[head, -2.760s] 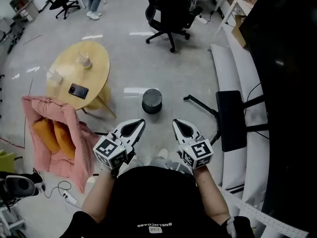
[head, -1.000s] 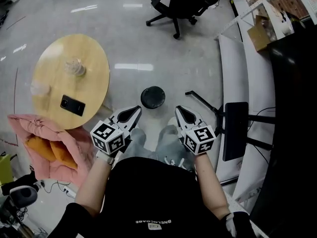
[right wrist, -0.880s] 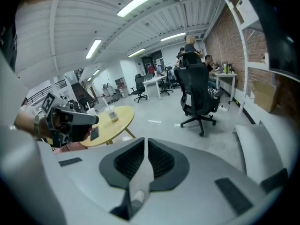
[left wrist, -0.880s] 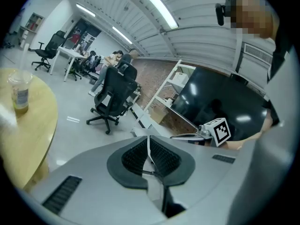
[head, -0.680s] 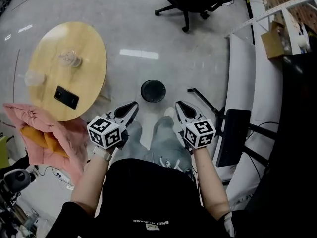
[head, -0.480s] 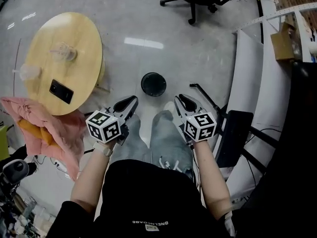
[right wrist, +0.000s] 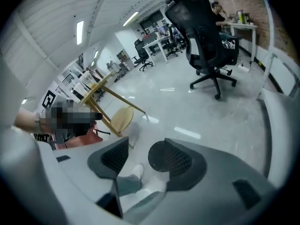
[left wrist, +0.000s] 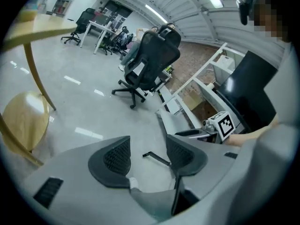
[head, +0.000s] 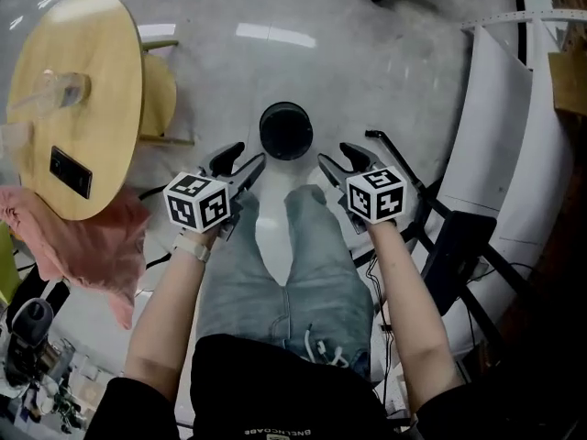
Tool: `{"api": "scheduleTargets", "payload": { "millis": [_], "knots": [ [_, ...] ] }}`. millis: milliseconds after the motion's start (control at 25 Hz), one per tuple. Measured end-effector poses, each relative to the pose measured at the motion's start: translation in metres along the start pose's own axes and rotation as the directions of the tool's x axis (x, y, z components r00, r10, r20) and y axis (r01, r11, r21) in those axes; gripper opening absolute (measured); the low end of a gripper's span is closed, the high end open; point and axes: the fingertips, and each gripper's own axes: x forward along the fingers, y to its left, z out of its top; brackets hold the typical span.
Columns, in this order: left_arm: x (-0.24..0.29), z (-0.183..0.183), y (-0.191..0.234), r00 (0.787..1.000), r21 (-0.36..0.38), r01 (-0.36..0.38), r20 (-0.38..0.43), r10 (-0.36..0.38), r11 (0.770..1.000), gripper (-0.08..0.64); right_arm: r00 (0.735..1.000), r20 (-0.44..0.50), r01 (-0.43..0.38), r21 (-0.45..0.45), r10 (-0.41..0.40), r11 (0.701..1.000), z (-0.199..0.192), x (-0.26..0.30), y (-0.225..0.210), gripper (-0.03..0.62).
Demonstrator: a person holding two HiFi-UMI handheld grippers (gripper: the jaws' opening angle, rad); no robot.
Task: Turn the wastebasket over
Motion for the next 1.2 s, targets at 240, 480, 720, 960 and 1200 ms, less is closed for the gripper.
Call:
{"api": "scheduleTargets", "payload": {
  "millis": [240,480,720,960,1200],
  "knots": [
    [0.07,-0.041,0.064,0.996,-0.024,-0.022,-0.09,0.02,0.999,0.268,0.997,-0.074,-0.033,0.072,0.038,0.997,-0.044,0.076,-0.046,0.241],
    [0.129,-0.101,0.122,0.976,-0.044,-0.021,-0.215,0.011,0.999,0.279,0.988,-0.145,-0.03,0.105,0.045,0.994,-0.094,0.146,-0.085,0.249],
    [0.174,-0.172,0.175,0.941,-0.063,-0.058,-0.336,0.034,0.996,0.279,0.979,-0.198,-0.028,0.137,0.055,0.99,-0.133,0.194,-0.119,0.249],
    [0.204,-0.198,0.207,0.937,-0.046,-0.028,-0.349,0.01,0.999,0.279,0.97,-0.216,-0.072,0.197,0.115,0.978,-0.155,0.237,-0.136,0.249],
    [0.227,-0.195,0.225,0.942,-0.05,0.001,-0.336,-0.018,0.999,0.279,0.963,-0.221,-0.107,0.213,0.155,0.971,-0.161,0.268,-0.137,0.249]
  ]
}}
